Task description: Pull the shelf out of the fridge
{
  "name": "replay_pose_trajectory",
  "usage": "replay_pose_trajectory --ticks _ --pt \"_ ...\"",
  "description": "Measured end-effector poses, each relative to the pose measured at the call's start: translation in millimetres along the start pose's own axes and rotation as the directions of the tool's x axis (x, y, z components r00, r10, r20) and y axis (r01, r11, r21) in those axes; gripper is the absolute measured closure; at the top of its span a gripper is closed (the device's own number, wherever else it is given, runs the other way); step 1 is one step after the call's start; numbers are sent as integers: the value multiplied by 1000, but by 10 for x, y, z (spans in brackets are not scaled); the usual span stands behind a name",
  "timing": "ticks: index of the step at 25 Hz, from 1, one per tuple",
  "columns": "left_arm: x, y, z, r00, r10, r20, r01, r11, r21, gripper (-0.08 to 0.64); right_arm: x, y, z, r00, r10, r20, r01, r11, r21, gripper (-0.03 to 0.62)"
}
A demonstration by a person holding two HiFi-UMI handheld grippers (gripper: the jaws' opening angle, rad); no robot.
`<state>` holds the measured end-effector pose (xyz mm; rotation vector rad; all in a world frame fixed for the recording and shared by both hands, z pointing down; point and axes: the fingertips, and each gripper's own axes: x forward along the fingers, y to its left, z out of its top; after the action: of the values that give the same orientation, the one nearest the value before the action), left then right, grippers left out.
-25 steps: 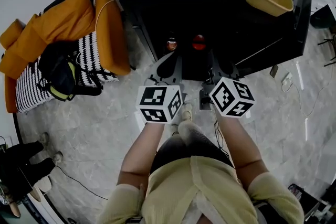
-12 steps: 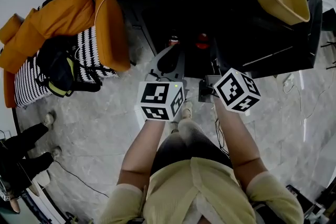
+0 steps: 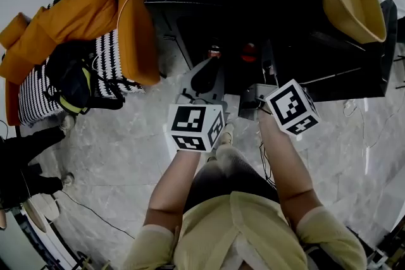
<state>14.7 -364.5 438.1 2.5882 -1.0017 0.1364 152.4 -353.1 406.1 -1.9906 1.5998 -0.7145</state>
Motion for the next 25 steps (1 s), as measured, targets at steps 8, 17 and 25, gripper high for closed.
replay_pose_trajectory --ticks 8,17,25 --pt "49 84 68 999 27 30 -26 999 -27 534 113 -138 102 997 -62 43 62 998 -1 400" --pt "103 98 116 996 58 62 -54 996 -69 534 197 -180 159 996 -66 63 64 997 34 402" --pt "107 97 97 997 59 58 -54 996 -71 534 270 -216 193 994 -80 75 73 993 87 425"
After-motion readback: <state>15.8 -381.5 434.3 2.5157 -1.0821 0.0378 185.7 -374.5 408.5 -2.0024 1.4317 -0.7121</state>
